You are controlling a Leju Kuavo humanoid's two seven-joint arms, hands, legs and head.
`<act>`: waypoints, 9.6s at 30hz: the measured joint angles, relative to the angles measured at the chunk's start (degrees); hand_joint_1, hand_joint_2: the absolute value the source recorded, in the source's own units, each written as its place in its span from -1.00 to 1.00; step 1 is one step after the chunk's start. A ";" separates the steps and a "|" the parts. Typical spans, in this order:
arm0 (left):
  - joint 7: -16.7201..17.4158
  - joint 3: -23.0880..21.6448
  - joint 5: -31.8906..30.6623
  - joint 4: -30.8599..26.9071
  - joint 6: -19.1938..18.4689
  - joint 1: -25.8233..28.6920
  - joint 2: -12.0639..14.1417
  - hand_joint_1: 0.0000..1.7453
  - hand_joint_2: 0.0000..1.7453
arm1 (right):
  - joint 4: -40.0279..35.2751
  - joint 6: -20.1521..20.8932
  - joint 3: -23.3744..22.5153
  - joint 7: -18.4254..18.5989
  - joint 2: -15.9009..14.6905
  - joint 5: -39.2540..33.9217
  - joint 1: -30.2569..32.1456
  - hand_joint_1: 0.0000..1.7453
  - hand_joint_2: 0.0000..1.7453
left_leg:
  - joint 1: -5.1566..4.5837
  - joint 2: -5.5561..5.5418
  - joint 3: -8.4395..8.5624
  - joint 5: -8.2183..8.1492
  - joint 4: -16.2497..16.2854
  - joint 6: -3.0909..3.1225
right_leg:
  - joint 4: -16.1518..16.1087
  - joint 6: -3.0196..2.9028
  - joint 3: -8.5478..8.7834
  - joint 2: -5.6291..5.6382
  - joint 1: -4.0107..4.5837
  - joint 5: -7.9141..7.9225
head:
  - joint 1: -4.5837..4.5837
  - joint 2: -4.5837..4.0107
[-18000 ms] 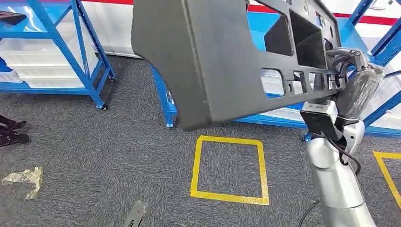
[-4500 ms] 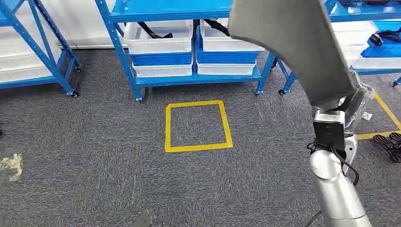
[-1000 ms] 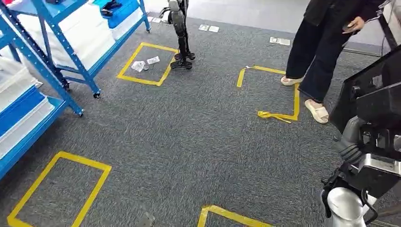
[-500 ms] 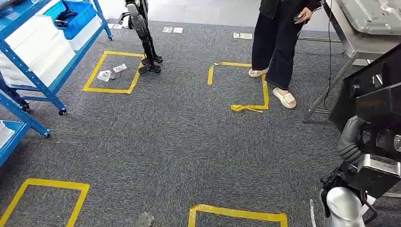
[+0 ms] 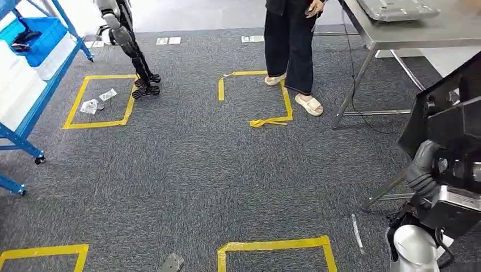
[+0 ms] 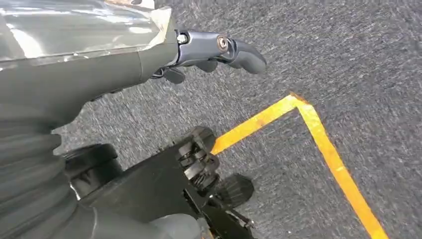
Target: Take the parts from the cabinet and place them on the table.
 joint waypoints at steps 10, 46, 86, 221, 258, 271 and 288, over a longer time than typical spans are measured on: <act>0.11 0.00 0.57 0.15 0.13 0.32 -0.37 -1.00 1.00 | 0.22 0.42 0.24 0.17 0.48 1.03 -0.85 1.00 1.00 | 0.85 -7.00 -5.82 -2.90 10.74 -0.32 | -0.16 -2.32 -0.06 6.59 -0.21 0.48 | -0.20 0.00; 0.37 -0.02 0.33 0.35 -0.18 0.03 -0.39 -1.00 1.00 | -0.20 0.42 -0.04 1.36 0.15 1.92 0.73 1.00 1.00 | 0.66 -10.88 -1.48 0.06 1.21 0.50 | 0.04 -1.56 -0.50 9.48 0.15 0.94 | -0.20 0.00; -0.13 0.00 0.42 0.48 -0.50 -0.24 -0.66 -1.00 1.00 | 0.26 0.66 -0.46 1.57 -0.11 2.91 1.04 1.00 1.00 | 0.28 -3.89 -1.76 1.00 0.74 1.92 | 17.21 -0.09 -9.40 3.23 -0.23 -5.10 | 0.39 0.00; -0.94 -0.02 0.57 0.59 -0.77 -1.13 -0.57 -1.00 1.00 | 8.50 0.46 6.64 5.46 -2.71 14.08 -3.87 1.00 1.00 | 0.85 -6.38 2.07 0.70 -3.46 -1.48 | -2.13 -1.44 0.63 2.81 -0.31 1.81 | -0.66 0.00; 1.64 -2.62 -5.68 0.48 -6.01 -4.76 -1.92 -1.00 1.00 | 27.78 19.83 37.14 16.07 -3.47 28.31 -34.47 1.00 1.00 | 0.55 -6.34 2.08 0.59 -3.14 -0.91 | -2.18 -1.38 0.81 2.90 -0.61 1.85 | -0.66 0.00; 2.75 -3.58 -7.23 0.46 -7.52 -6.05 -2.67 -1.00 1.00 | 37.47 26.34 48.63 22.34 3.50 35.58 -44.12 1.00 1.00 | 0.56 -6.36 2.13 0.62 -3.14 -0.94 | -2.16 -1.38 0.79 2.89 -0.57 1.85 | -0.68 0.00; 4.79 -5.03 -9.66 0.46 -9.57 -7.83 -4.61 -1.00 1.00 | 51.23 27.82 56.78 28.89 12.26 48.34 -51.72 1.00 1.00 | 0.56 -6.34 2.13 0.62 -3.13 -0.93 | -2.16 -1.38 0.77 2.91 -0.57 1.85 | -0.66 0.00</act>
